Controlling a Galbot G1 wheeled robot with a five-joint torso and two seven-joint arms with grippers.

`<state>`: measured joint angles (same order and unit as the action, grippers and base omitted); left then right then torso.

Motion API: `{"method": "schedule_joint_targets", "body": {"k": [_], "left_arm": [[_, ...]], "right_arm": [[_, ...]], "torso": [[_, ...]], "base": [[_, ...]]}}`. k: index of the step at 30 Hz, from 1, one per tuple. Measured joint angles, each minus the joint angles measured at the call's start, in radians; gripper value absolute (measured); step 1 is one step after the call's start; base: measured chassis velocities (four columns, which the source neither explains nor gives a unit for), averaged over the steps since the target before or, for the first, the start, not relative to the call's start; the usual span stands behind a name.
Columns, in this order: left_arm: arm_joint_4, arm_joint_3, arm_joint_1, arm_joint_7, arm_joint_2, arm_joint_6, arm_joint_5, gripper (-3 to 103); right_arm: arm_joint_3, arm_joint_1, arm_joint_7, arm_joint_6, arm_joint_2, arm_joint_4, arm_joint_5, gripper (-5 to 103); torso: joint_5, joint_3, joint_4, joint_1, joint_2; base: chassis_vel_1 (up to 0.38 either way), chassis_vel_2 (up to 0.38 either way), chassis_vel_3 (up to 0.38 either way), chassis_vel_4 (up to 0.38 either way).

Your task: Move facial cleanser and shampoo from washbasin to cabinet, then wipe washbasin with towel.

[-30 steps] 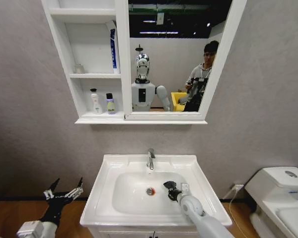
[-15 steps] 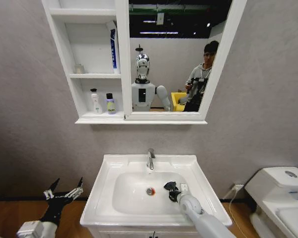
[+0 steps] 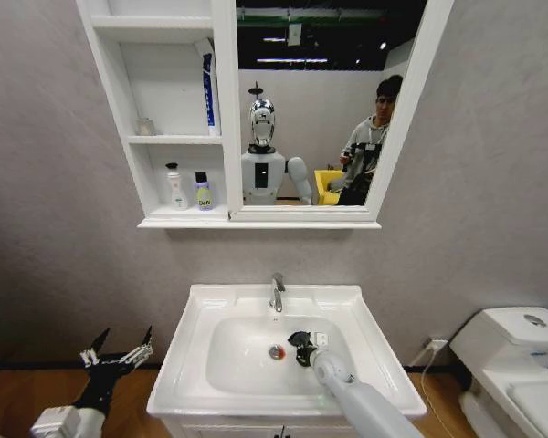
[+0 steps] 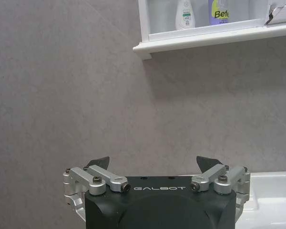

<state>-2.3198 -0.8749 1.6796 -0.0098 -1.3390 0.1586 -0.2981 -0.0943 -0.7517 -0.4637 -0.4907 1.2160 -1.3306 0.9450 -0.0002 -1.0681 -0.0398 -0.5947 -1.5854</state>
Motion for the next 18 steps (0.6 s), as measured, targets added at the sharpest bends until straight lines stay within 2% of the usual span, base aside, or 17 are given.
{"method": "schedule_joint_targets", "body": {"k": [18], "left_arm": [[0.000,0.000,0.000,0.000,0.000,0.000,0.000,100]], "right_arm": [[-0.099,0.102,0.016,0.013,0.123,0.095,0.005,8]], "torso": [[0.0001,0.000,-0.0002,0.000,0.000]], "base": [[0.000,0.000,0.000,0.000]]}}
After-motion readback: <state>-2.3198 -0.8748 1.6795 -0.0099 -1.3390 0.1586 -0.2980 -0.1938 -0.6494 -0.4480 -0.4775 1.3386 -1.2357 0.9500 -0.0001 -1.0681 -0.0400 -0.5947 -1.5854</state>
